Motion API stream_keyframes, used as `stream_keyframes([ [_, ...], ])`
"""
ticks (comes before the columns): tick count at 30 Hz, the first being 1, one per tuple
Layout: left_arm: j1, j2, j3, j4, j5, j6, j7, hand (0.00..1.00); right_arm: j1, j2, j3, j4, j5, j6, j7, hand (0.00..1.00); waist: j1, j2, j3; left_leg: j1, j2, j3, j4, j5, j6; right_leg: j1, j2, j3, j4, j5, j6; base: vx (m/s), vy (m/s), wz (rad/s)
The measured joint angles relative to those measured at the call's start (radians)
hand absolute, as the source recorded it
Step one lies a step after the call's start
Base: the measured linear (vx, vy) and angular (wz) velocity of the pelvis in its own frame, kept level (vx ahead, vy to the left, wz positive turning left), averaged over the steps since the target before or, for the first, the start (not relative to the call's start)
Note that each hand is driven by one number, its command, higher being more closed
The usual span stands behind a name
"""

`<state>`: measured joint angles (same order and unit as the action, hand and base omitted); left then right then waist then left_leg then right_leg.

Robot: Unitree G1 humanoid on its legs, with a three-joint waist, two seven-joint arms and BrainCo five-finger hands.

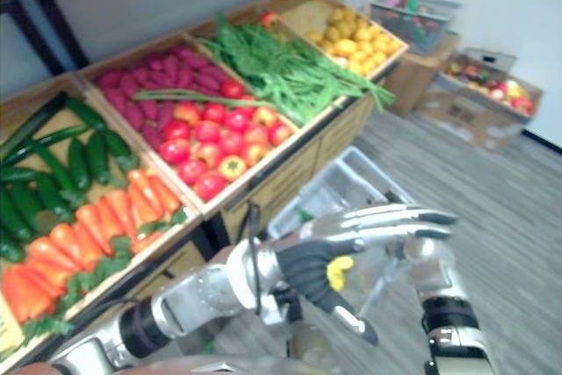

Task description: Pick vegetable in the basket

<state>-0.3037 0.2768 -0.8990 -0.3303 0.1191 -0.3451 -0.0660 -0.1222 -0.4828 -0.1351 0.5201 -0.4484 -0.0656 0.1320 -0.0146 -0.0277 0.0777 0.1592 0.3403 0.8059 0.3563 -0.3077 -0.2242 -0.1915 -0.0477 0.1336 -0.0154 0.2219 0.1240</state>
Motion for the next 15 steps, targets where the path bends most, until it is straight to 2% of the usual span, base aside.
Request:
stream_keyframes([
  [2, 0.037, 0.057, 0.01, -0.025, -0.05, 0.006, -0.012, 0.0, 0.049, 0.025, -0.079, 0.044, 0.02, 0.0, -0.023, 1.0, 0.007, -0.002, -0.015, -0.039, -0.003, -0.07, 0.001, 0.006, 0.012, 0.011, -0.025, -0.061, -0.002, -0.009, -0.002, -0.04, -0.017, 0.83],
  [4, 0.071, 0.08, 0.034, -0.068, -0.079, 0.005, -0.018, 0.0, 0.087, 0.051, -0.138, 0.083, 0.042, 0.001, -0.045, 1.0, 0.021, -0.003, -0.023, -0.069, -0.007, -0.126, 0.002, 0.013, 0.022, 0.021, -0.043, -0.11, -0.002, -0.017, -0.001, -0.03, -0.024, 0.73],
  [8, 0.167, 0.078, 0.145, -0.097, -0.081, 0.004, -0.003, 0.0, 0.136, 0.109, -0.244, 0.187, 0.09, 0.001, -0.095, 1.0, 0.026, -0.005, -0.043, -0.135, -0.028, -0.245, -0.008, 0.033, 0.041, 0.042, -0.084, -0.206, -0.007, -0.032, 0.001, -0.01, -0.009, 0.85],
  [11, 0.288, 0.076, 0.299, -0.097, -0.097, 0.007, 0.023, 0.0, 0.167, 0.152, -0.319, 0.303, 0.107, 0.001, -0.126, 1.0, 0.043, -0.019, -0.059, -0.176, -0.059, -0.322, -0.039, 0.055, 0.052, 0.054, -0.111, -0.266, -0.025, -0.038, 0.006, 0.01, 0.008, 0.7],
  [15, 0.452, 0.049, 0.546, -0.085, -0.091, 0.018, 0.071, 0.0, 0.163, 0.168, -0.414, 0.458, 0.156, 0.002, -0.173, 1.0, 0.052, -0.019, -0.068, -0.206, -0.124, -0.403, -0.121, 0.109, 0.068, 0.062, -0.154, -0.333, -0.046, -0.051, 0.014, 0.03, -0.004, 0.61],
])
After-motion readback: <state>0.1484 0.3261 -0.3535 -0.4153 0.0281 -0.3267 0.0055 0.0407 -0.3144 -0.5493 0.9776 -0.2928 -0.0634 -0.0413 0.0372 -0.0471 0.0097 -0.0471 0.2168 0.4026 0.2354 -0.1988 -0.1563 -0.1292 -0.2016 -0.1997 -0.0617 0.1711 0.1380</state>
